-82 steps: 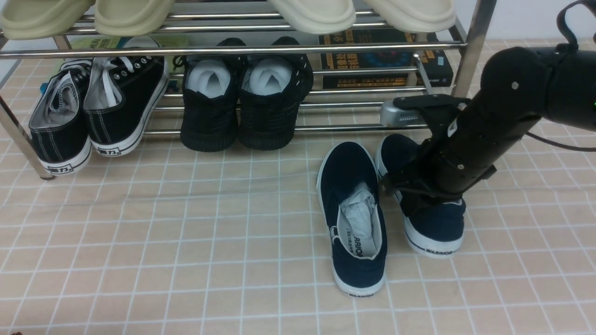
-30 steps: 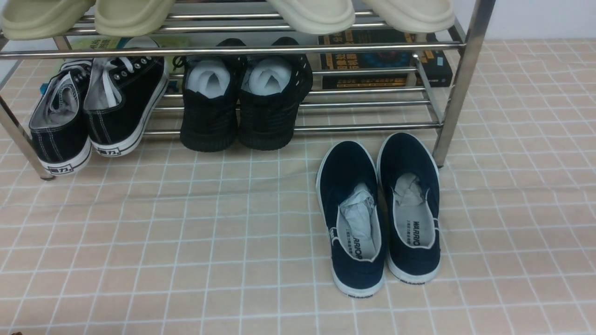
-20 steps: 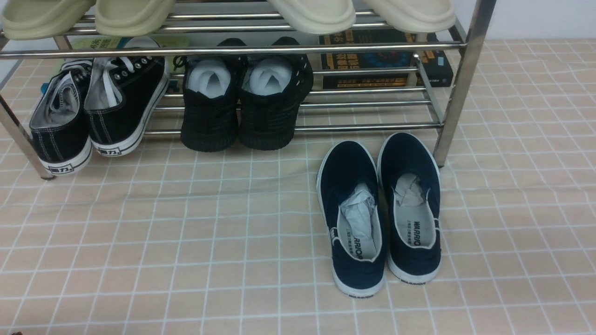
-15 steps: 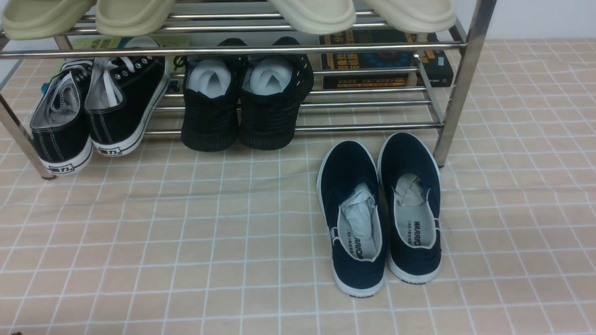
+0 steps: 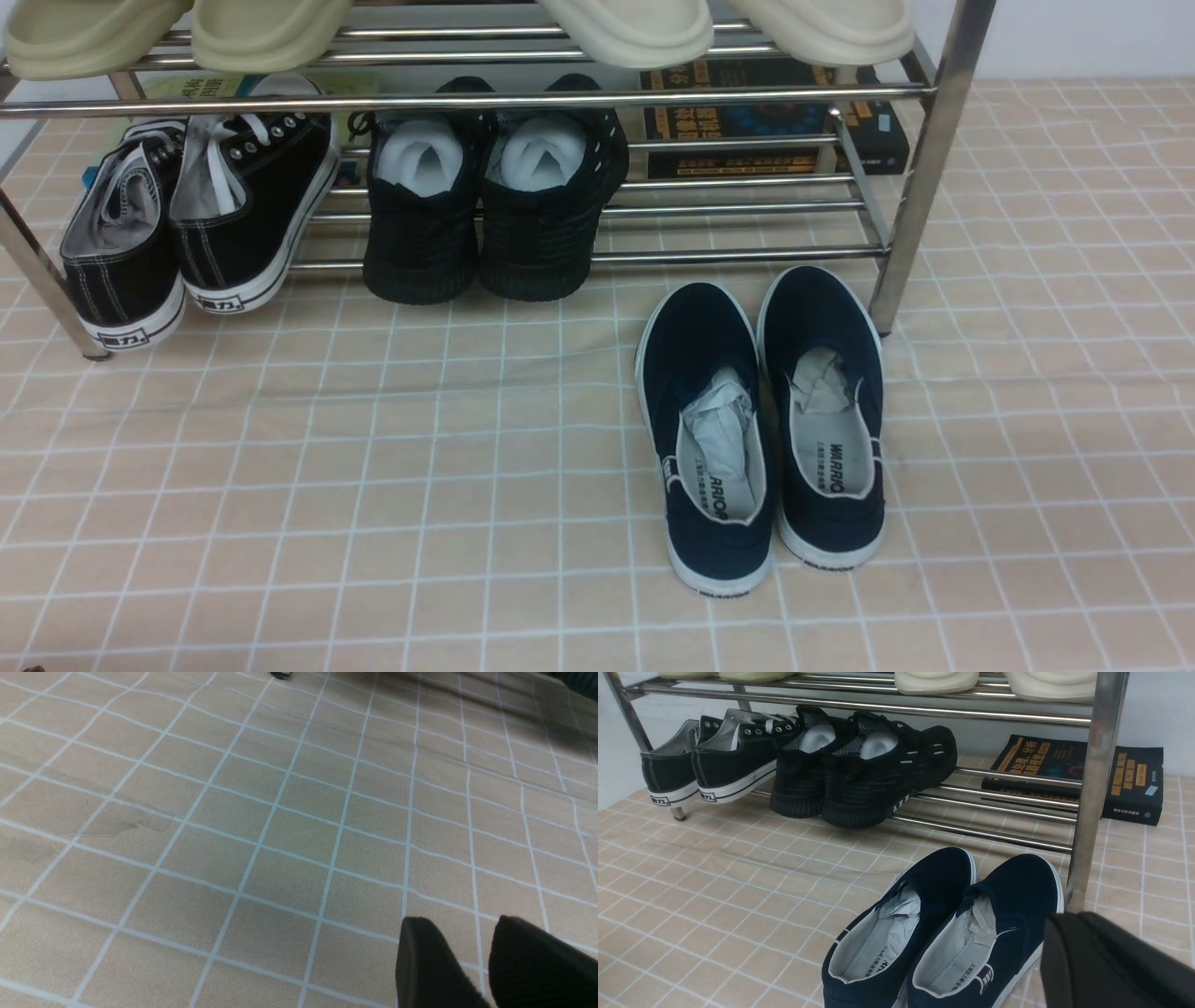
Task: Take the shoes off the shelf from the light coffee tablecloth by hand.
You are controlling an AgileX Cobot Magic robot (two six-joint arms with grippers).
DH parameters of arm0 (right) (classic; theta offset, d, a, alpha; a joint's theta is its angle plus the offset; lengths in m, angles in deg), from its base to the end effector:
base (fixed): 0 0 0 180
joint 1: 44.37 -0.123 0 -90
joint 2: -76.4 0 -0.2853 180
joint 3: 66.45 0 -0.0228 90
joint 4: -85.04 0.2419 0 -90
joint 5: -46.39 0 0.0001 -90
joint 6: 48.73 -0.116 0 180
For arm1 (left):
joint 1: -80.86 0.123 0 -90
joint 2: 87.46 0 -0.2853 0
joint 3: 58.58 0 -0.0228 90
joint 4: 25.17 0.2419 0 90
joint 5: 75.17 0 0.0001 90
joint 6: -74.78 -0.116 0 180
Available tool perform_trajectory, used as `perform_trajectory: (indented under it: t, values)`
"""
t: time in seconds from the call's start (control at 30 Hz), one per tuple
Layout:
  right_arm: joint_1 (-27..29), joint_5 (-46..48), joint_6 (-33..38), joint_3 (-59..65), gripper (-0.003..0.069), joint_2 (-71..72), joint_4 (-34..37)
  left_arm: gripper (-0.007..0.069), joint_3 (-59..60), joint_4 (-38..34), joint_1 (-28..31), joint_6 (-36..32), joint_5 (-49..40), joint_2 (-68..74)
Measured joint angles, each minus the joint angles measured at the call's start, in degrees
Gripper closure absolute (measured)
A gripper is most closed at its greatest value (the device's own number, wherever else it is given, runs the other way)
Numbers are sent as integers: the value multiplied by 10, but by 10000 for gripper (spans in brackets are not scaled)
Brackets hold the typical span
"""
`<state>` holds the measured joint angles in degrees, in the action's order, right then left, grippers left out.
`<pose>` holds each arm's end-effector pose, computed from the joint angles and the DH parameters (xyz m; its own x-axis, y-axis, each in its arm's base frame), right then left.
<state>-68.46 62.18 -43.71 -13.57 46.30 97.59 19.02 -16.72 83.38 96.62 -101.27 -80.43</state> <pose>0.0931 0.0491 0.3012 -0.1892 0.0500 -0.9807 -0.4409 0.8880 0.1304 0.0636 0.0103 0.1627 -0.3132 -0.2595 -0.9135 -0.1872 0.9599 -0.2085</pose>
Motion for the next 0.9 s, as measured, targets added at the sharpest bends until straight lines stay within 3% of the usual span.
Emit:
perform_trajectory:
  t: [0.57,0.8,0.9]
  values:
    - [6,-2,7,38,634,35,-13,384,0,0,0,0,0,0]
    - [92,0,4,116,625,131,-40,384,0,0,0,0,0,0]
    - [155,-1,4,165,620,185,-48,384,0,0,0,0,0,0]
